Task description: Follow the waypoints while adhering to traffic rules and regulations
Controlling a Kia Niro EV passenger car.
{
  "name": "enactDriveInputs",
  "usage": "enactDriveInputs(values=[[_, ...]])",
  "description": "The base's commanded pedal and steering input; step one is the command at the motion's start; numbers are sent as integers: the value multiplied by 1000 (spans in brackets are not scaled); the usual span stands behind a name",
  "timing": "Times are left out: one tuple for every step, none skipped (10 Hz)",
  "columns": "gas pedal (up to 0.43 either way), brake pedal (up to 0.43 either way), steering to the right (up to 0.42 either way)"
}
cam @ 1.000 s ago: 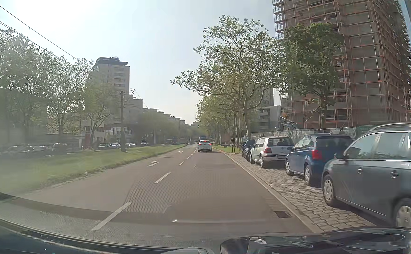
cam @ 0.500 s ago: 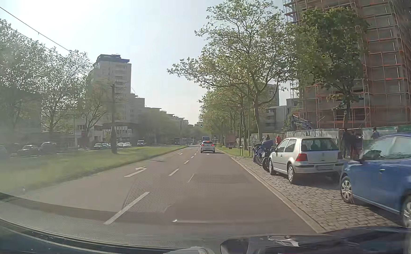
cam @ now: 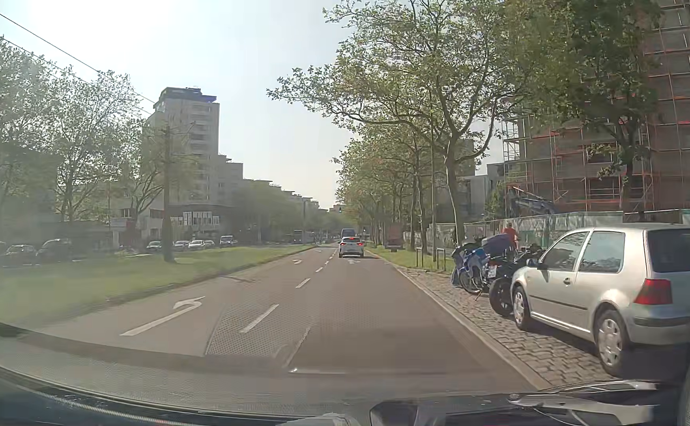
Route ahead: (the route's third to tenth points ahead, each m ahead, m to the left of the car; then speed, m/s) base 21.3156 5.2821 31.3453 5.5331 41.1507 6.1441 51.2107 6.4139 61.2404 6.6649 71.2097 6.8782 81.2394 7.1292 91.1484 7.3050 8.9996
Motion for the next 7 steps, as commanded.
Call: enactDriveInputs(values=[[0,0,-4],[0,0,-3],[0,0,-3],[0,0,-2],[0,0,0],[0,6,0],[0,37,0]])
